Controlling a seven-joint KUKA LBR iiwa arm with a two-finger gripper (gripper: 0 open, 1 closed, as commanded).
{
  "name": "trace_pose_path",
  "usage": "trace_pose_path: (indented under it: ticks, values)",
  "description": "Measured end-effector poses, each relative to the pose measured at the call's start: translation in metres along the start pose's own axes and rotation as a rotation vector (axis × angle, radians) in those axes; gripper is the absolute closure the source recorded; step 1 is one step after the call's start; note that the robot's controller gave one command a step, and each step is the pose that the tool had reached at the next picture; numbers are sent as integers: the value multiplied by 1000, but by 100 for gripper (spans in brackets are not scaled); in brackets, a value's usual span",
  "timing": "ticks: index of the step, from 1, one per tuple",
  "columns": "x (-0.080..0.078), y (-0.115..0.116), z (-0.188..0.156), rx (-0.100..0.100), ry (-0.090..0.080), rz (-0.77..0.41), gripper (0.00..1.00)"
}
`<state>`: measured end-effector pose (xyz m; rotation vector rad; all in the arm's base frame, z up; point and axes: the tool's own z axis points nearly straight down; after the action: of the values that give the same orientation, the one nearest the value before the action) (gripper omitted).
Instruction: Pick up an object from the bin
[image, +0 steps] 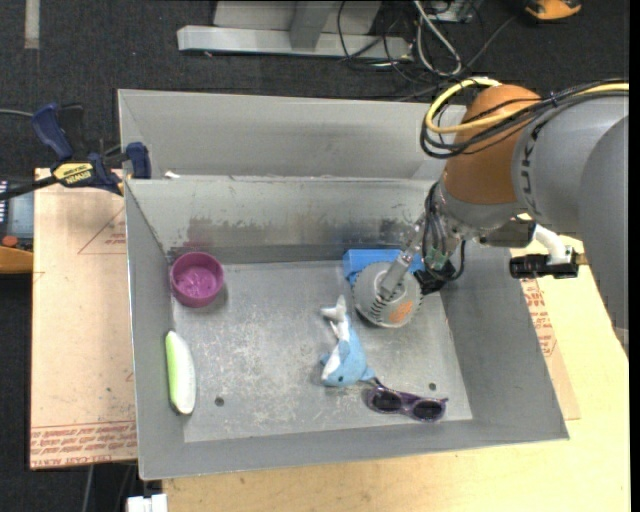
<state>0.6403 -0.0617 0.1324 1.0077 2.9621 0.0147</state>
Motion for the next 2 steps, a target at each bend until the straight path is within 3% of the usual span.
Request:
trace_pose_path:
  ticks: [1,2]
  values:
    - [10,-22,-15,3,-1,-161,0]
    - [15,2,40,-3,14,-194,0]
